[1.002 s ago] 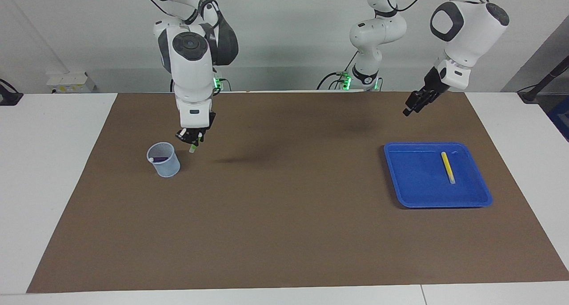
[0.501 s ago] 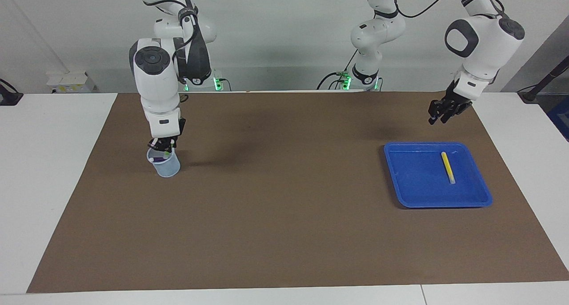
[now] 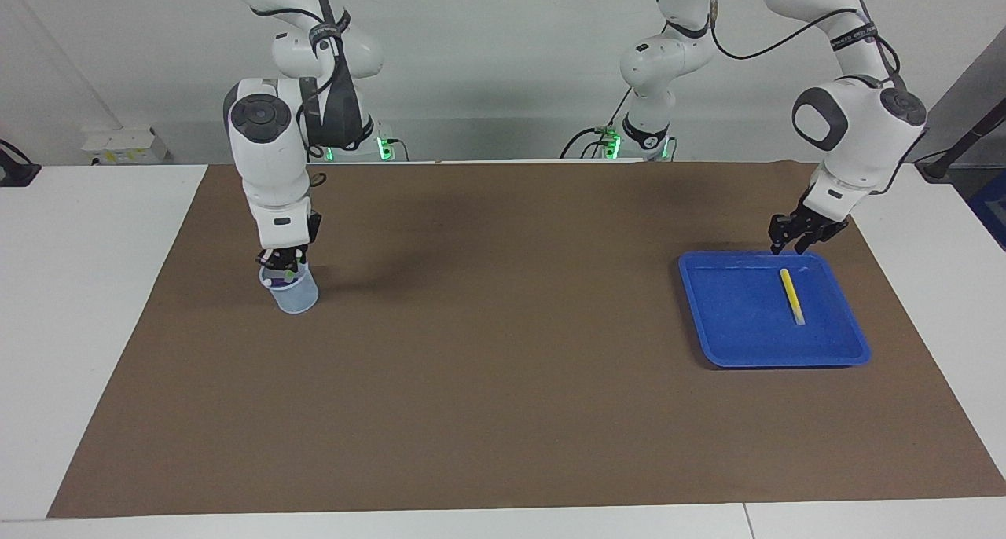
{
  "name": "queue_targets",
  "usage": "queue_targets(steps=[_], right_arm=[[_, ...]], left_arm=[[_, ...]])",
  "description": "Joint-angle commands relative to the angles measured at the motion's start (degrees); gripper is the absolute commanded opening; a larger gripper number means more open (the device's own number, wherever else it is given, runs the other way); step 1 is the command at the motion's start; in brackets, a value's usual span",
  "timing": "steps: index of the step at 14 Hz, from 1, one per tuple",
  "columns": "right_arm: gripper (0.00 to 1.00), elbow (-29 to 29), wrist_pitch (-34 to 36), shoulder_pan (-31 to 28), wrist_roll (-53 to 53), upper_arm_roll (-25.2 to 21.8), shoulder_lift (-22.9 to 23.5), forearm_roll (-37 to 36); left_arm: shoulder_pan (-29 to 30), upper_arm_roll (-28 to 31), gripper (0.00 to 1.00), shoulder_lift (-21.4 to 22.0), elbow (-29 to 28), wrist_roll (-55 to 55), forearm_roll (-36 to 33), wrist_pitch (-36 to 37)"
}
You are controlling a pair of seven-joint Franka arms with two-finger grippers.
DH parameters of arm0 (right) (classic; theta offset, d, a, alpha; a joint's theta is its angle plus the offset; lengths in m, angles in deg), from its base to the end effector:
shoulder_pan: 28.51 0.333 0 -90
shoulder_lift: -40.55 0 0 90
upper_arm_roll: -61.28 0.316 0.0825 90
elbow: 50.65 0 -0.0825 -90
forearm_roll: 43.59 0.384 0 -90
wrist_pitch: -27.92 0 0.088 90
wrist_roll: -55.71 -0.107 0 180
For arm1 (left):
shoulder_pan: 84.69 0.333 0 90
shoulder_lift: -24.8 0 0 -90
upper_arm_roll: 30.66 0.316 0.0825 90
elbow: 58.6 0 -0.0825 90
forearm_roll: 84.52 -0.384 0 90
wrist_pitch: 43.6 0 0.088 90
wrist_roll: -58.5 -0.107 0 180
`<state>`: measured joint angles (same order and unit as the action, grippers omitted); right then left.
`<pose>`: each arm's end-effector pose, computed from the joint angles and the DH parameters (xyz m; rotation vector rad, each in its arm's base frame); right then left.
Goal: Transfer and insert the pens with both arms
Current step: 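Insert the green pen into the cup while the left gripper grasps the yellow pen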
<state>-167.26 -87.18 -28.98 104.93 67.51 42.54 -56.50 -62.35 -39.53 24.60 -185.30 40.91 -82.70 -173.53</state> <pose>0.5507 0.0418 0.4238 2.5652 1.5060 -0.1927 0.5193 0.1236 0.3820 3.1289 -0.0816 0.0905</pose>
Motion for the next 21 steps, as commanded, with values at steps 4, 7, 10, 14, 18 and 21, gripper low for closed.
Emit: queue_targets(steps=[4,7,10,14,18,21], right_arm=[[1.0,-3.27,-2.68,-1.55,0.44,0.89,-2.43,-0.36],[1.0,-1.7,-2.41,-1.29,-1.31,0.98,-2.34,1.39],[1.0,-0.55,-1.71,-0.85,-2.9,0.98,-2.69,9.19],[1.0,1.03,-0.66,2.3,-14.47,1.07,-2.52,22.64],[1.0,2.09,-0.91,7.75,-30.81,1.16,-2.34,29.42],[1.0,1.91,-4.24,13.28,-46.01,1.16,-2.25,34.52]], left_arm=[[1.73,-0.27,0.54,-10.42,7.6,-1.05,-5.08,-3.83],[1.82,-0.27,0.55,-14.29,9.27,-1.05,-5.43,-7.16],[1.91,-0.27,0.55,-15.71,9.36,-0.96,-5.43,-9.46],[1.82,-0.27,0.53,-16.85,8.67,-0.96,-5.43,-11.73],[1.73,-0.27,0.47,-17.64,8.31,-0.96,-5.43,-12.8],[1.82,-0.36,0.0,-17.73,7.52,-1.05,-5.43,-14.47]])
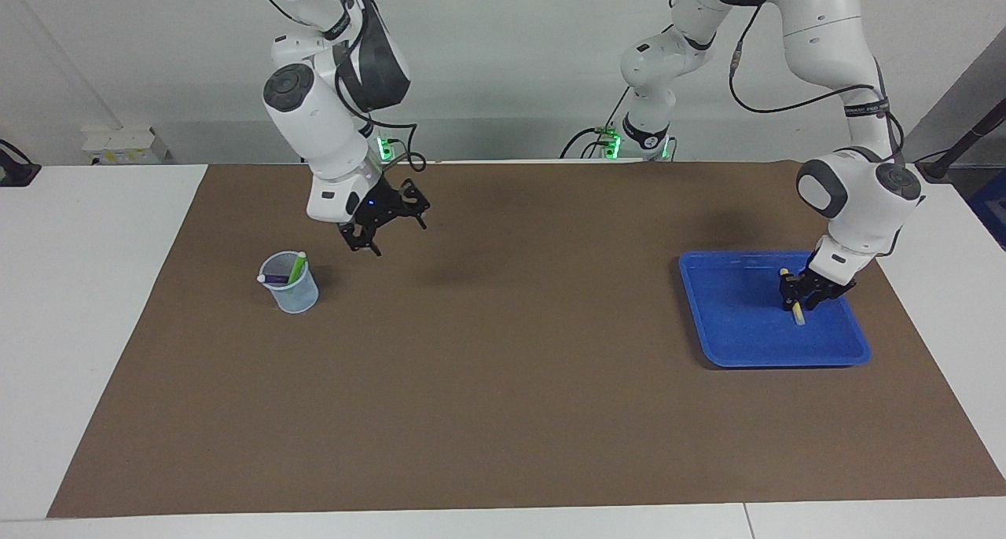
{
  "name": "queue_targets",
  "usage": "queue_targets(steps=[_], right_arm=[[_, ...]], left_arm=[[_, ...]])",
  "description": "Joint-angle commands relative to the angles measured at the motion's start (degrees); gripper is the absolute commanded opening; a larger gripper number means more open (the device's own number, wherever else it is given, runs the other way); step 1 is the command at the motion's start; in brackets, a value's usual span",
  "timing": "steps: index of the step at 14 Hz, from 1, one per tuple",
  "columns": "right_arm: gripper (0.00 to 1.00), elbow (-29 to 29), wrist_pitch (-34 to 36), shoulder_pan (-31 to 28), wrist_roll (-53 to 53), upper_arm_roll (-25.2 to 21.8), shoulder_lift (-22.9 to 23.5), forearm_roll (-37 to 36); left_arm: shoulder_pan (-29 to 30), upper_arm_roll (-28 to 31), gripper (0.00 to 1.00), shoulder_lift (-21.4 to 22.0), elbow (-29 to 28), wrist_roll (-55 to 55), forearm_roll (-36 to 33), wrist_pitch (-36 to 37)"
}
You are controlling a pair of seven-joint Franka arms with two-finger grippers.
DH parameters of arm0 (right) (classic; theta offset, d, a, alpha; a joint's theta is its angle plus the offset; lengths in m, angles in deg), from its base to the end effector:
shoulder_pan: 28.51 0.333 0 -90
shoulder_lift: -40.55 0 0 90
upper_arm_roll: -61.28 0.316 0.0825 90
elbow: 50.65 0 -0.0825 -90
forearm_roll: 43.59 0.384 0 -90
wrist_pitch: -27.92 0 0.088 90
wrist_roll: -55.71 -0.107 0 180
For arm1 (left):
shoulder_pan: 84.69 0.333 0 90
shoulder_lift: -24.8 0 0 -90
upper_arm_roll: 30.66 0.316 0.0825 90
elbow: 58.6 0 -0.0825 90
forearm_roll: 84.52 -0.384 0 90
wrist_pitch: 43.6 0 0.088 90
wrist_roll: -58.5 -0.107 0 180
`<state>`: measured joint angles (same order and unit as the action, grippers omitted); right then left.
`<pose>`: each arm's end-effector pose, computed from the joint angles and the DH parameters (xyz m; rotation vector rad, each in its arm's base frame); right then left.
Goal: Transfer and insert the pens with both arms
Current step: 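Lift the yellow pen with the left gripper while the right gripper approaches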
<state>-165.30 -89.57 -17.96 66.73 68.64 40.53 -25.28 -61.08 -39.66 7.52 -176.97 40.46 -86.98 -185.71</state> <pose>0.5278 0.1885 0.4640 -2.8050 -0.5155 -0.0461 0.5797 0.1536 0.2990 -3.1177 0.1287 -0.1832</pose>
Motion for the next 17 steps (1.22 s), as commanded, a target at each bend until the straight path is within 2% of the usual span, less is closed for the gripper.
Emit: queue_targets(steps=[1,5,8,11,14,17], right_arm=[[1.0,-0.05,-3.26,3.67,-12.11,0.02,-0.06,4.96],[1.0,-0.4,-9.49,7.1,-21.1,0.02,0.9,12.7],[1.0,-0.49,-15.55,10.09,-30.24,0.02,2.13,19.72],[1.0,-0.4,-21.87,13.86,-34.72,0.02,3.8,22.11],[1.0,-0.32,-29.27,17.65,-39.92,0.02,5.56,24.66],[1.0,-0.4,-29.37,20.02,-40.02,0.02,5.74,24.93]], left_arm=[[0.47,-0.14,0.0,-0.65,-0.9,-0.33,-1.15,-2.21],[-0.49,-0.23,0.0,-0.65,0.33,2.21,-0.89,0.94],[-2.86,-0.41,0.0,-0.04,5.15,8.18,-0.54,10.14],[-5.5,-1.02,0.0,1.89,8.94,17.13,-0.1,19.21],[-7.7,-1.02,0.0,5.23,9.39,28.28,8.4,23.0],[-10.86,-1.11,0.0,8.48,8.68,43.66,13.42,24.15]])
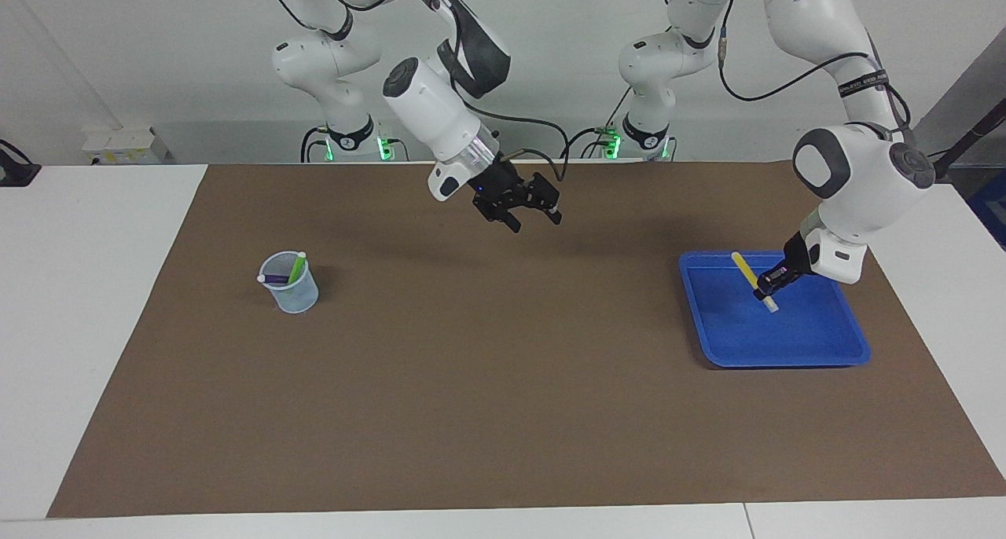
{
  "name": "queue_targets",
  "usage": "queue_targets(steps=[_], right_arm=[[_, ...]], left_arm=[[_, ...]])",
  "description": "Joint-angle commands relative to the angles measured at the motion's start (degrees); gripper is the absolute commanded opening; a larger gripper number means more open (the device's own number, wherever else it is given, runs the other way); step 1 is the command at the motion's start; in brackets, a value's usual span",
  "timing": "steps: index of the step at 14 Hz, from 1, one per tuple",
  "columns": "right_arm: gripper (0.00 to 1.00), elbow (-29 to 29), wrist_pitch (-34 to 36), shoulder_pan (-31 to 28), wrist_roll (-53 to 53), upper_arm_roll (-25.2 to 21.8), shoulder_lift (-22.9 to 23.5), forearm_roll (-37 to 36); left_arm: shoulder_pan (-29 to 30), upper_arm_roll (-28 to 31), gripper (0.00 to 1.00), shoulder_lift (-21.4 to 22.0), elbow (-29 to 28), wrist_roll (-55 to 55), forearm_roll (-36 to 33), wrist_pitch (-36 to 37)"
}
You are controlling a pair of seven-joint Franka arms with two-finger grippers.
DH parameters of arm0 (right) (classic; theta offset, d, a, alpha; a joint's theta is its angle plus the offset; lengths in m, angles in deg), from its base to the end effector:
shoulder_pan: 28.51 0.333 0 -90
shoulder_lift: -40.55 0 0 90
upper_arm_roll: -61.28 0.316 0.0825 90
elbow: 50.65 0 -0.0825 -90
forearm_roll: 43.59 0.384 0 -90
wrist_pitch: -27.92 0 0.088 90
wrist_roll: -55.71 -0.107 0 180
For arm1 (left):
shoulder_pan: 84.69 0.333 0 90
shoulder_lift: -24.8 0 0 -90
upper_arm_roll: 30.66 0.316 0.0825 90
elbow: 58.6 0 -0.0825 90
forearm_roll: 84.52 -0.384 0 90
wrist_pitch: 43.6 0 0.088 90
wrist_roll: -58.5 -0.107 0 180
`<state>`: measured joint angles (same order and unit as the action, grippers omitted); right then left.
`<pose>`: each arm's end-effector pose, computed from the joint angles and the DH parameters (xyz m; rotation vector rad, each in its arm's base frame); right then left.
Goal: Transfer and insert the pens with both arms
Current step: 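Lift the yellow pen with the left gripper while the right gripper approaches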
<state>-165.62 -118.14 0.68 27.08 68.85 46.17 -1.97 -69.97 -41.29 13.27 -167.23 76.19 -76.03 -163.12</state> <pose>0.4945 0.3560 0.4538 -2.4156 0.4704 -0.0775 0.6030 0.0404 0.3993 2.9005 0.6751 -0.0424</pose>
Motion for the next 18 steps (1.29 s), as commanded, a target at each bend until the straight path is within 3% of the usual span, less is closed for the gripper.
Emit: queue_targets(steps=[1,9,18], right_arm=[[1.0,-0.09,-0.8,1.48,-0.2,-0.18,0.27,1.62],[1.0,0.96,-1.24,1.65,-0.37,-0.09,0.45,1.89],[1.0,15.02,-10.29,7.9,-5.65,0.35,7.65,3.56]], left_arm=[[-3.11,0.52,0.0,3.44,-1.14,11.36,3.63,2.53],[-7.59,0.52,0.0,9.59,-4.74,37.65,16.8,2.89],[-15.41,0.6,0.0,18.47,-11.77,61.12,23.33,-3.79]])
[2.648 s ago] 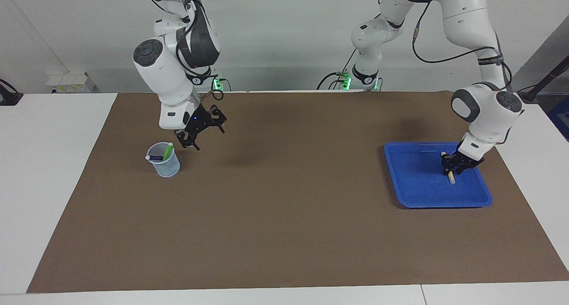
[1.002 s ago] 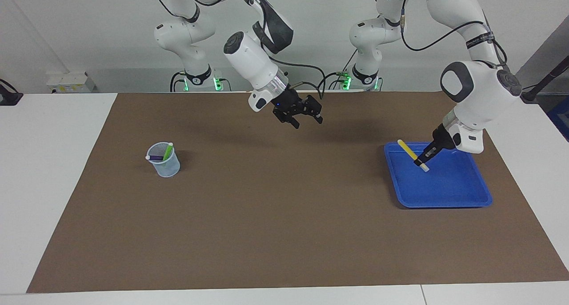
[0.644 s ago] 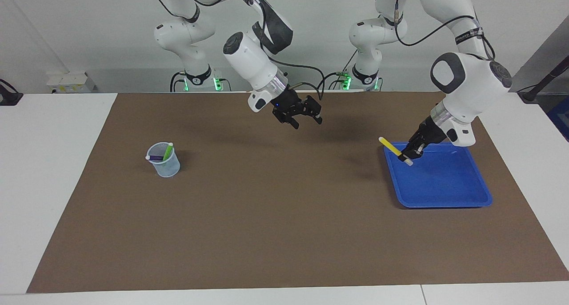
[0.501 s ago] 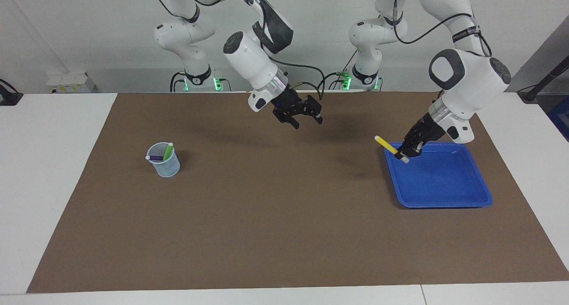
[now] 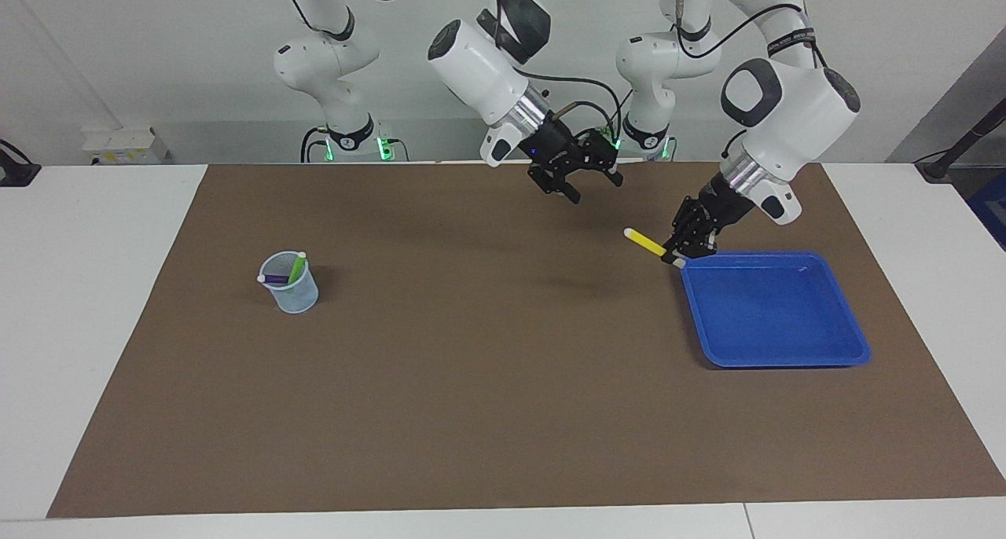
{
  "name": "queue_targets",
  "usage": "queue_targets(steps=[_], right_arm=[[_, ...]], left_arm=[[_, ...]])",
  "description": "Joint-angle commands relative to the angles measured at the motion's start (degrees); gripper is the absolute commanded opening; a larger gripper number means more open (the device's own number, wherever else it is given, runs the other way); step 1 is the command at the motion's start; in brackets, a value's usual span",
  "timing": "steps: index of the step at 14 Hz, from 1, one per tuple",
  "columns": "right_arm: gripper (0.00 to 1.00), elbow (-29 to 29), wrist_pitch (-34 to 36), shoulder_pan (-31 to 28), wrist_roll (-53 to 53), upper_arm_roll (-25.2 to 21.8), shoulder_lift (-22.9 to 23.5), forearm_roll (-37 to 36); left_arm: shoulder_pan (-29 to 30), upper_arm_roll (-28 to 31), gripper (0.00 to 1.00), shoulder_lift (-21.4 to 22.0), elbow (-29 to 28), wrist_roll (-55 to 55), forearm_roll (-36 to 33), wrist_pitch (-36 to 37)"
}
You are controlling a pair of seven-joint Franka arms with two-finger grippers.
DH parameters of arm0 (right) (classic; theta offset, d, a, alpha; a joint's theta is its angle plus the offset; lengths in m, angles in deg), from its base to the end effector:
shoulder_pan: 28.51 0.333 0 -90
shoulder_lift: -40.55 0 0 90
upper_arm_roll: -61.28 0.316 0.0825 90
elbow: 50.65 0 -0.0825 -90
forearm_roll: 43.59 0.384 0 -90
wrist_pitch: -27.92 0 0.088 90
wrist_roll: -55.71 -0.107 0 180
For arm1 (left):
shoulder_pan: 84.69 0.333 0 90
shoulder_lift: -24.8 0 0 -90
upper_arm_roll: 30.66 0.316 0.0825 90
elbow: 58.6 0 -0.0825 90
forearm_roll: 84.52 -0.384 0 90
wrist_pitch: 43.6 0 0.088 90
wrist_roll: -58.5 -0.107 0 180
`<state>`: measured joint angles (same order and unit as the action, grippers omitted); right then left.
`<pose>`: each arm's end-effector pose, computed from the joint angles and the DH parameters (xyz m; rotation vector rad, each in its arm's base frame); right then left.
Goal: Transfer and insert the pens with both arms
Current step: 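Lift the yellow pen with the left gripper while the right gripper approaches, then grasp the yellow pen tip with the right gripper from the left gripper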
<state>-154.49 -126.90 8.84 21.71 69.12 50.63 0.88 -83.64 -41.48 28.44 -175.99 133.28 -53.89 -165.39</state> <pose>0.4814 0.4425 0.5176 -2.2187 0.4602 -0.1719 0.5396 -0.1176 0.4856 2.0709 1.7240 -0.2860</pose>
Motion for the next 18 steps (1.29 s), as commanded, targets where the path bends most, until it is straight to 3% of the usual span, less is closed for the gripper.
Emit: queue_targets(steps=[1,3,7,11,18], right_arm=[[1.0,4.17,-2.15,-0.27,0.33,0.08,4.33,0.44],[0.95,5.48,-3.99,-0.36,1.12,0.08,6.71,0.44],[0.74,7.86,-4.0,-0.53,0.95,0.08,8.21,0.53],[0.67,7.95,-4.09,-0.18,0.25,0.08,8.12,1.14],[0.67,6.89,-3.65,0.87,0.16,0.08,8.12,1.23]], left_arm=[[-2.02,0.72,0.0,4.18,-3.62,6.92,1.27,-1.52],[-2.9,0.8,0.0,6.11,-5.03,9.32,1.62,-1.69],[-3.78,0.8,0.0,9.1,-7.84,10.9,2.76,-2.74],[-4.49,0.8,0.0,9.64,-8.46,11.7,2.76,-3.27],[-4.49,0.8,0.0,10.43,-8.81,12.49,2.85,-3.63]])
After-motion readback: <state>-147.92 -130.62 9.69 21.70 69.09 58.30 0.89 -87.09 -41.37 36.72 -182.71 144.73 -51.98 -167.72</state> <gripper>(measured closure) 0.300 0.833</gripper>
